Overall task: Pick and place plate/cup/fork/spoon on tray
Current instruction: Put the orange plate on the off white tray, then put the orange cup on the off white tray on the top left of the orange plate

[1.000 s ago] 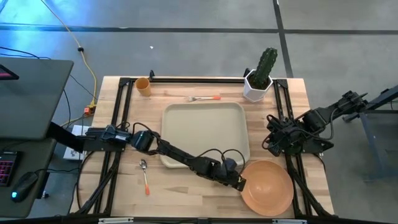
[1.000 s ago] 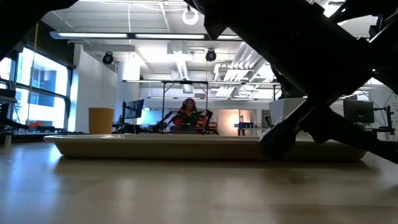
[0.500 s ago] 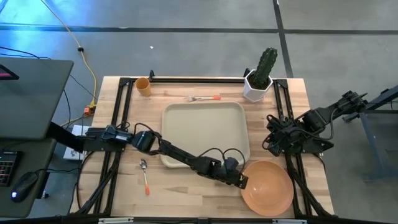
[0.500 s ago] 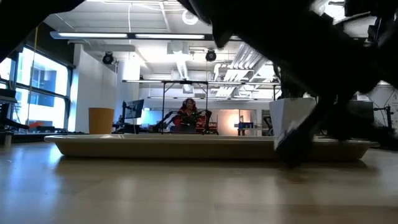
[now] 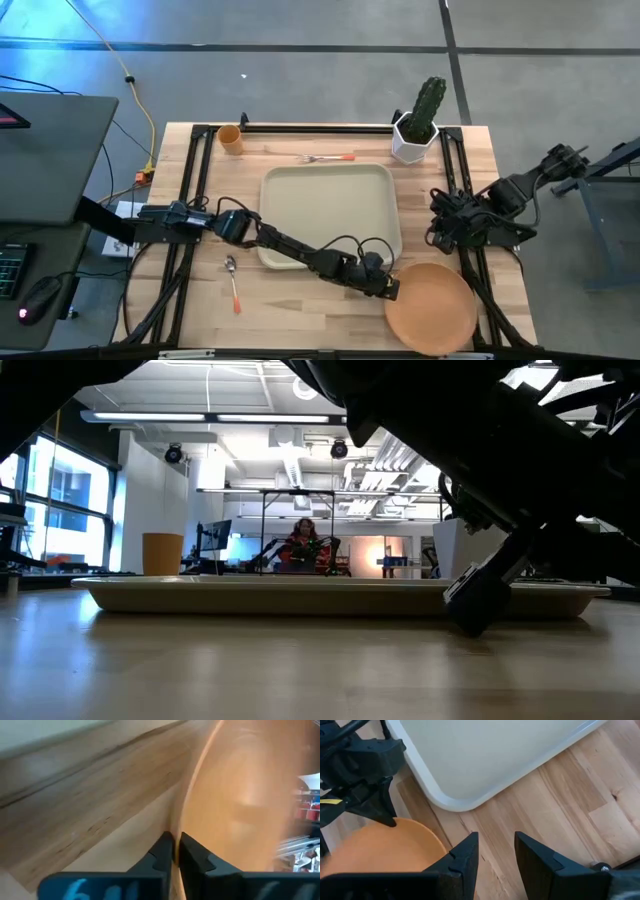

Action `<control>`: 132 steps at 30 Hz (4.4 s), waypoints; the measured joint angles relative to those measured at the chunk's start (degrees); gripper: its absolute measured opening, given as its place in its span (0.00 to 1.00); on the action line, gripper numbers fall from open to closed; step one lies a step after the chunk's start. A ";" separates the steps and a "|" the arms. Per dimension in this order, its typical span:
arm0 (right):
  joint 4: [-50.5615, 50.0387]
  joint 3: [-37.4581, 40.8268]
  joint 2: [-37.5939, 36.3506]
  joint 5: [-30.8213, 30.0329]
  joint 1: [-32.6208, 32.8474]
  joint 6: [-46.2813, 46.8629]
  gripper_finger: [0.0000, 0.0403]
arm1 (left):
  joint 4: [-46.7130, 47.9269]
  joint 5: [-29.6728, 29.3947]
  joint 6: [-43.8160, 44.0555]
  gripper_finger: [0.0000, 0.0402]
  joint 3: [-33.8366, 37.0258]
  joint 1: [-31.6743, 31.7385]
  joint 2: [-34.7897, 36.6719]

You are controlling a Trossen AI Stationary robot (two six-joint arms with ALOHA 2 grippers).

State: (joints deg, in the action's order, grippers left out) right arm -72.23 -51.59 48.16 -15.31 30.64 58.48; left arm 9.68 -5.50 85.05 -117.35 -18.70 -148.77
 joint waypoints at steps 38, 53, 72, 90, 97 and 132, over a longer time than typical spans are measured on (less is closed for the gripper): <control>7.51 -0.07 -1.66 -16.10 -16.92 -3.02 0.29 | 45.77 -3.83 -49.84 0.00 28.30 29.02 40.52; 19.86 -0.09 1.57 -15.73 -31.56 -5.86 0.31 | 22.12 2.22 -63.43 0.08 49.54 36.97 46.67; 23.78 -0.09 5.40 -14.69 -35.18 6.14 0.35 | 32.76 5.35 -79.26 0.29 49.73 62.47 68.11; 24.06 -0.09 11.58 -4.64 -41.13 7.41 0.35 | 37.89 -3.72 -61.24 0.38 49.80 82.01 67.49; 23.92 -0.09 11.58 -3.05 -42.28 5.67 0.35 | 32.42 -1.37 -71.97 0.39 49.60 82.08 64.07; 23.82 -0.09 11.54 -1.50 -43.39 2.55 0.35 | 56.00 -8.59 -98.70 0.18 32.71 83.93 40.36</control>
State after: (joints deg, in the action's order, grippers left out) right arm -48.40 -51.68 59.70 -16.81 -12.75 61.03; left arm 65.68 -14.08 -13.65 -84.64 65.23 -108.41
